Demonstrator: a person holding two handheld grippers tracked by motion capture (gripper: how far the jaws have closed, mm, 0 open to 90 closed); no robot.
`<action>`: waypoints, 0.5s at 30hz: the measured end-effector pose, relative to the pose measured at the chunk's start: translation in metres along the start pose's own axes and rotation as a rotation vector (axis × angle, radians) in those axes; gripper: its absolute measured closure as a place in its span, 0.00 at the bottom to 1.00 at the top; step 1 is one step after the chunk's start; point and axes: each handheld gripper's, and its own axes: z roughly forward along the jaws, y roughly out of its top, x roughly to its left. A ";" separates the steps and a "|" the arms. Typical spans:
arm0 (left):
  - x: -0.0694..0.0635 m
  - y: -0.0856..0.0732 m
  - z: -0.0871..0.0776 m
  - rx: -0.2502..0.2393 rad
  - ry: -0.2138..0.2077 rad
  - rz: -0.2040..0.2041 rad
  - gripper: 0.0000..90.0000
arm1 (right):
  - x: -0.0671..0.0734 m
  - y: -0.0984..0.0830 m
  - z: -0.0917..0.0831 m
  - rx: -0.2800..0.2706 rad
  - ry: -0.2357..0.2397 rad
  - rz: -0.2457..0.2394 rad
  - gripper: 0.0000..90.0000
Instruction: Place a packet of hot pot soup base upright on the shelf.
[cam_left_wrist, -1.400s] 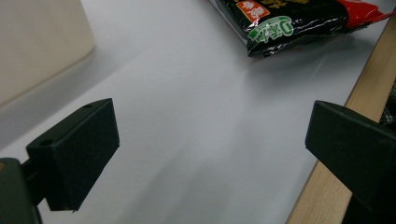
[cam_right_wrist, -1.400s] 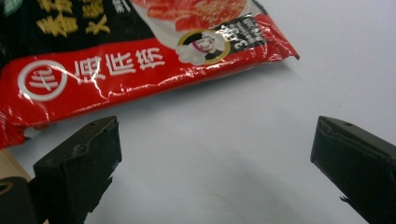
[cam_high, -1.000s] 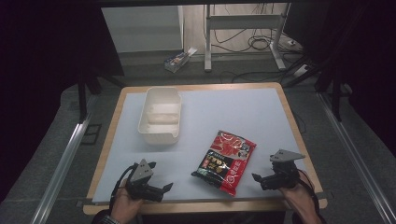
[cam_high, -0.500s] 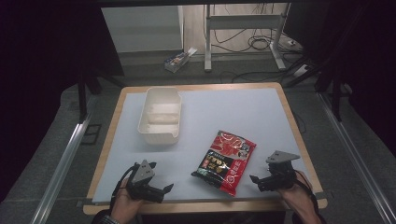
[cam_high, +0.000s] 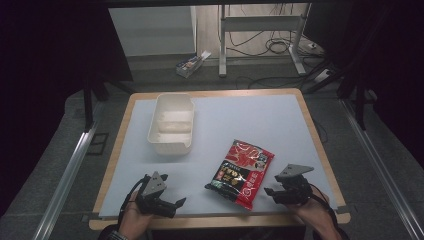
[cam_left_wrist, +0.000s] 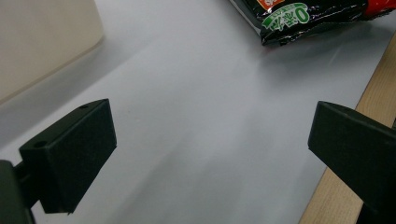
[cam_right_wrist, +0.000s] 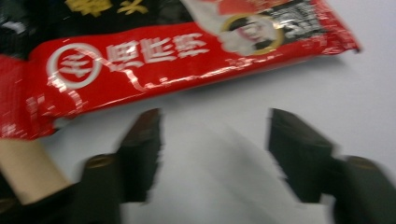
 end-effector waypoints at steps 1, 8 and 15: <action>0.000 0.000 0.000 0.001 0.001 0.001 0.01 | 0.001 0.000 0.000 0.006 0.004 -0.009 0.52; 0.000 0.000 0.000 0.003 -0.001 0.003 0.01 | 0.015 0.003 0.004 0.058 0.085 -0.071 0.80; -0.001 0.000 0.001 0.004 -0.002 0.006 0.01 | 0.024 0.004 0.010 0.079 0.151 -0.099 0.98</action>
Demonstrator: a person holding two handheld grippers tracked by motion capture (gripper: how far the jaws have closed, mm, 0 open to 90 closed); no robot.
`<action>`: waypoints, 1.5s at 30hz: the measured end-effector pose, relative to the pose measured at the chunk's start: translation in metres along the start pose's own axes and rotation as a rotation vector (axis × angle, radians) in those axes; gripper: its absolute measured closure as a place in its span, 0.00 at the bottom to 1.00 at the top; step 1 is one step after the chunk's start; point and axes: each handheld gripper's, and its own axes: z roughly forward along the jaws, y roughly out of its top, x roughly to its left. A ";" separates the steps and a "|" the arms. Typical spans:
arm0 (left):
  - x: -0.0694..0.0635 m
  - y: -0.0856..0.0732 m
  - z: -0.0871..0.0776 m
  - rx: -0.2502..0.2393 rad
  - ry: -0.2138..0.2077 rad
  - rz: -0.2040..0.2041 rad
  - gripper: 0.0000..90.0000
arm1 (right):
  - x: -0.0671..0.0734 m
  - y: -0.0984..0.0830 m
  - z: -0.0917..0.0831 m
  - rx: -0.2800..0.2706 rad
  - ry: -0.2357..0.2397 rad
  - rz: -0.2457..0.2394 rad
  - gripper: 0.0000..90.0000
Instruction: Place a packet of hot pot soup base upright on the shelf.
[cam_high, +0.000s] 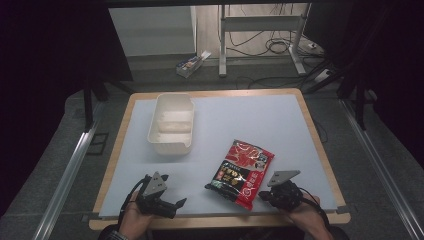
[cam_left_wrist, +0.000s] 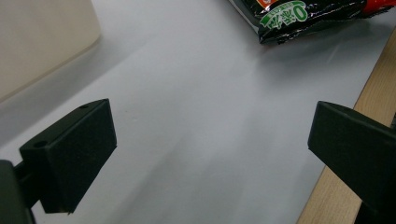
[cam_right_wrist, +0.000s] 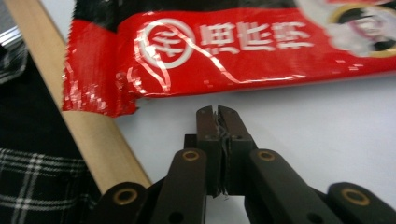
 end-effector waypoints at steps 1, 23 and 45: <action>0.000 0.000 0.000 0.000 0.001 0.001 0.01 | 0.000 0.000 0.000 0.000 0.000 0.000 0.98; 0.000 0.002 0.000 0.006 -0.002 -0.023 0.02 | 0.017 0.027 0.030 -0.001 0.030 -0.035 0.99; -0.001 0.004 0.003 0.031 0.011 -0.022 0.04 | 0.022 0.055 0.055 -0.012 0.057 -0.087 0.99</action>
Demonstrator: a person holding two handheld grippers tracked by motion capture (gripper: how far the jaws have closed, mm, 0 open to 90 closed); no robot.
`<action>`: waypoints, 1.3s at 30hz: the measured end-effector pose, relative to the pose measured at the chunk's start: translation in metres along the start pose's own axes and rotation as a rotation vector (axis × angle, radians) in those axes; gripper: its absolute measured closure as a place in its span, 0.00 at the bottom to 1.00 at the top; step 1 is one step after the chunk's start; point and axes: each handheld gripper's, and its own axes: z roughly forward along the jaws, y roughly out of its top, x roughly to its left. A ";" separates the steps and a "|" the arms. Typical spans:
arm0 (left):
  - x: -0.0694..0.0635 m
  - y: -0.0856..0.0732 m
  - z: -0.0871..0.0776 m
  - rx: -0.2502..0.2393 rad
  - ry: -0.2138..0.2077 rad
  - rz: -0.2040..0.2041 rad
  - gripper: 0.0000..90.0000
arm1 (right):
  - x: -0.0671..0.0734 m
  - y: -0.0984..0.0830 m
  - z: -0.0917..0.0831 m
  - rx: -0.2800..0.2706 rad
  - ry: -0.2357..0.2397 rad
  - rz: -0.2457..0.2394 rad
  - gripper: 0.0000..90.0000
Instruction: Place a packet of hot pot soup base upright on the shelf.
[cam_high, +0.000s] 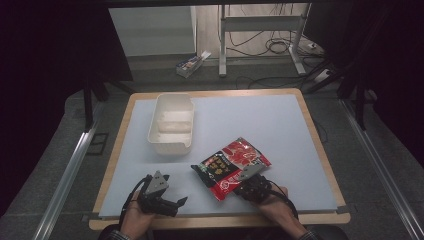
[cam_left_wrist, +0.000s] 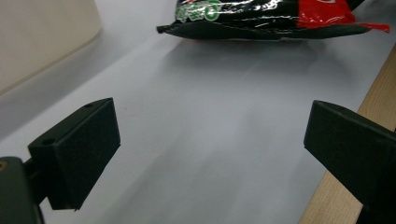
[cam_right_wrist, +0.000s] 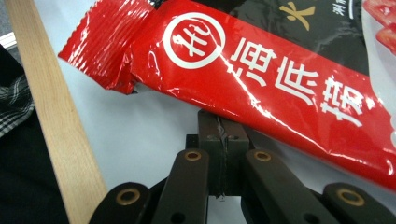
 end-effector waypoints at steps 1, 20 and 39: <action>0.000 0.000 0.000 0.001 0.001 0.000 0.04 | 0.000 0.001 0.001 0.000 0.002 0.000 0.99; 0.002 0.010 0.007 -0.005 -0.008 -0.017 0.05 | 0.006 0.002 0.000 -0.008 -0.002 -0.005 0.88; 0.002 0.033 0.018 -0.056 -0.070 0.023 0.20 | -0.008 -0.013 -0.034 -0.074 -0.118 0.026 0.56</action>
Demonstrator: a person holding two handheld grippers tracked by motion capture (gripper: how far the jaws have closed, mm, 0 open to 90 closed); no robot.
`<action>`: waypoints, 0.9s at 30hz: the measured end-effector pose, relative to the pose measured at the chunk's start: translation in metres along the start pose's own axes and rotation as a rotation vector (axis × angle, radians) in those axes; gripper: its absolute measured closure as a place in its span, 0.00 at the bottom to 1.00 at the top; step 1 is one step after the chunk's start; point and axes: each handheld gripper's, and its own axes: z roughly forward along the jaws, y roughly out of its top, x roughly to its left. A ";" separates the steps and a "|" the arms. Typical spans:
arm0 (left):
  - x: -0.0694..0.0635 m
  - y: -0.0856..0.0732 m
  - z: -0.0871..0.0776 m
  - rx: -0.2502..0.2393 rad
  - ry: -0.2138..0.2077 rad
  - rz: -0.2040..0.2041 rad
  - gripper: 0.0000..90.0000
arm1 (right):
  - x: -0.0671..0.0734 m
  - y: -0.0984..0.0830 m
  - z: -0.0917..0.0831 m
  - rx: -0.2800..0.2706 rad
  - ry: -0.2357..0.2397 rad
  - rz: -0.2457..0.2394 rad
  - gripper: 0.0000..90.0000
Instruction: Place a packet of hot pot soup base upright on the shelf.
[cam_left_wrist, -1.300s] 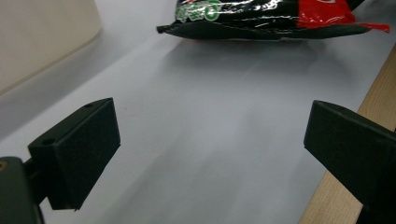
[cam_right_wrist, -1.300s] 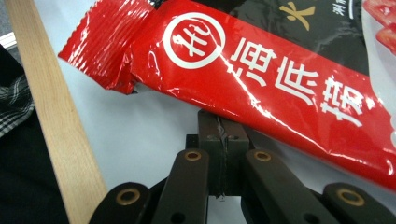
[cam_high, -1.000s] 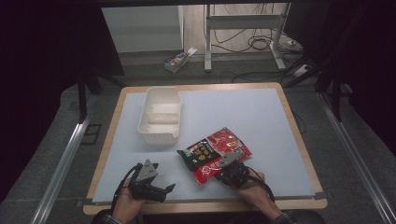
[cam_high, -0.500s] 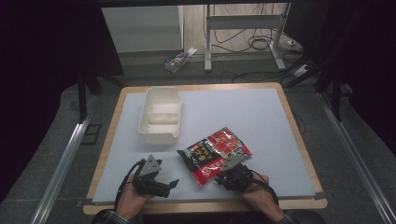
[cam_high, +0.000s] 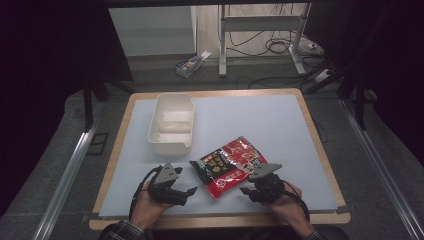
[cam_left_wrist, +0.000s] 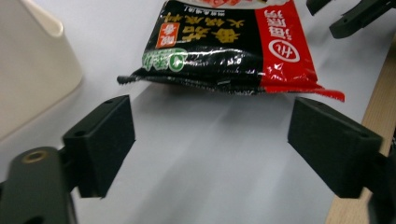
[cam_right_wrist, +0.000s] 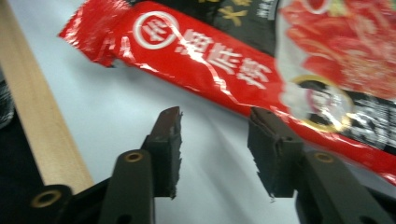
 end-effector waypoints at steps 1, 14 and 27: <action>0.001 0.002 0.001 -0.006 -0.003 0.000 0.22 | -0.003 -0.001 -0.001 -0.003 -0.009 0.002 0.54; 0.002 0.021 0.023 -0.044 -0.047 0.042 0.66 | -0.027 -0.010 -0.013 -0.071 -0.089 0.049 0.22; 0.000 0.036 0.061 0.013 -0.090 0.071 1.00 | -0.037 -0.014 -0.012 -0.083 -0.089 0.043 0.02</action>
